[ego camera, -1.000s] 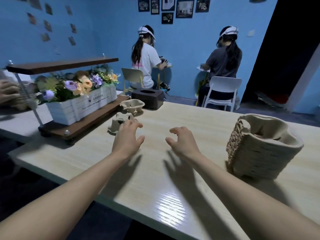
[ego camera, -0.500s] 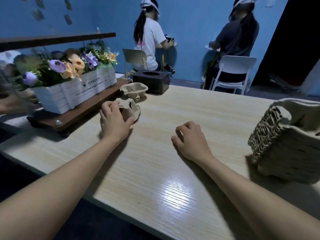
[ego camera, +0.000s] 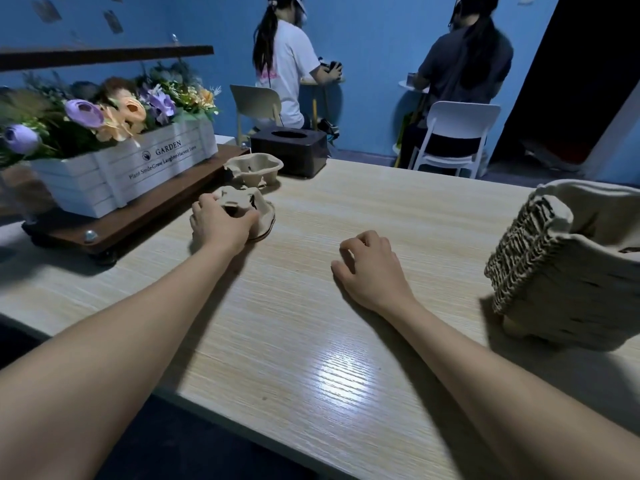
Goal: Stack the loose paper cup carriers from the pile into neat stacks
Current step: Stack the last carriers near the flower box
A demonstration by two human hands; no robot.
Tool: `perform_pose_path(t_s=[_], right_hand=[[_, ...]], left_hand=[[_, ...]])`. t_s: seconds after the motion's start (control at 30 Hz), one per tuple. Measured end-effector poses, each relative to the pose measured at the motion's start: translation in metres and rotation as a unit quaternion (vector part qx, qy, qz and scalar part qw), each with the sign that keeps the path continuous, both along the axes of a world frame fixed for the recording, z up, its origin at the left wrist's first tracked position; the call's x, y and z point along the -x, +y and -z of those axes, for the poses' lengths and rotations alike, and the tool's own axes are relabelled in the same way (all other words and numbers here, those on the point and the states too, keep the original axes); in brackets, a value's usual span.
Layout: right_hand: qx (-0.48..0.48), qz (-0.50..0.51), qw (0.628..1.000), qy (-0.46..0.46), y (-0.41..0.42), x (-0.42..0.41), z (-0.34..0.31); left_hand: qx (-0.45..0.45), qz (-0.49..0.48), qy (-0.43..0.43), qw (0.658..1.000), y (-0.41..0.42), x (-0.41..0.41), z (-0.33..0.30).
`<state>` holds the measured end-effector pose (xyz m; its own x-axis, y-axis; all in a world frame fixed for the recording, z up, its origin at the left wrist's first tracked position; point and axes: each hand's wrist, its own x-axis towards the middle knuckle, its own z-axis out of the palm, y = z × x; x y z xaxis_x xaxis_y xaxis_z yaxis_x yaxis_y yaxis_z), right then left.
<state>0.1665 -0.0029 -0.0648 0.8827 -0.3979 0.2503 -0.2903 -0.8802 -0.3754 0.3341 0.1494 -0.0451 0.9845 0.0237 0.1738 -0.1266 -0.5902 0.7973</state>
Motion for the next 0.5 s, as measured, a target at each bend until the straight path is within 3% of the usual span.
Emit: perform_pose_path(t_s=[0.5], right_hand=[[-0.05, 0.001, 0.998, -0.037, -0.003, 0.0, 0.002]], left_hand=[[0.07, 0.153, 0.009, 0.986, -0.021, 0.068, -0.004]])
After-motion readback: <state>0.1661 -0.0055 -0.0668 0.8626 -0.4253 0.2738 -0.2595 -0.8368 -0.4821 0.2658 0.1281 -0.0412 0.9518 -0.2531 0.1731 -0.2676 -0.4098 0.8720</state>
